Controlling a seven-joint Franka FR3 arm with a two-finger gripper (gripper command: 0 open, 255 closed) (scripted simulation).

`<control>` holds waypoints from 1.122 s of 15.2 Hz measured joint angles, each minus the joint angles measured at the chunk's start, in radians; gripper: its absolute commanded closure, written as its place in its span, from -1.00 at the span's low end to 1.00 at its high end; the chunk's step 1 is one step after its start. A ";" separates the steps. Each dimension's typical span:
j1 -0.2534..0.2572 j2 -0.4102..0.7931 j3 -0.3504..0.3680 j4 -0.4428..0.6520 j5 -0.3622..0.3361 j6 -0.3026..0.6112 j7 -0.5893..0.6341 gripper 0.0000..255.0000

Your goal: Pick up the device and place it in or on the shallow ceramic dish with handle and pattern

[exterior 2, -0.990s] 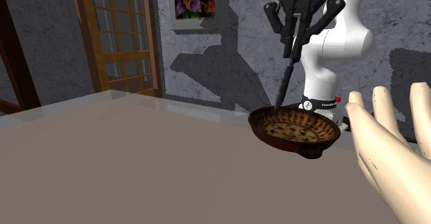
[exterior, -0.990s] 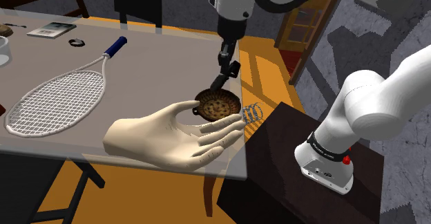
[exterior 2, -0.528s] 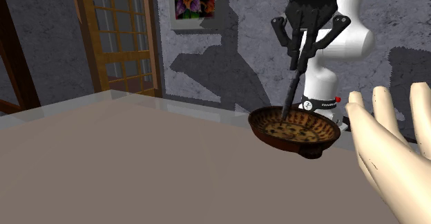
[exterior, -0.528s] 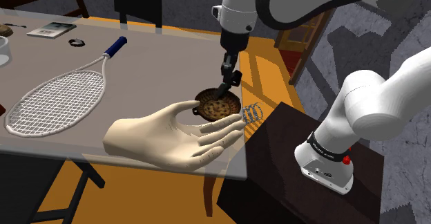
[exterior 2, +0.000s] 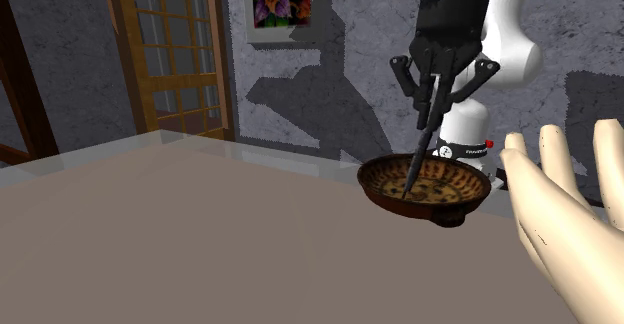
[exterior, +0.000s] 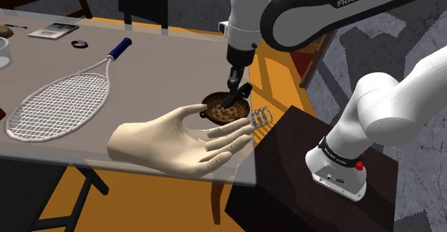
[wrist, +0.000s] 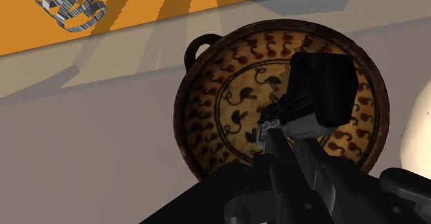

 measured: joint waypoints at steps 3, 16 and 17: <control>-0.001 0.020 0.005 -0.026 -0.001 0.046 0.004 1.00; -0.001 0.032 0.006 -0.043 -0.002 0.071 0.006 -1.00; -0.001 0.032 0.006 -0.043 -0.002 0.071 0.006 -1.00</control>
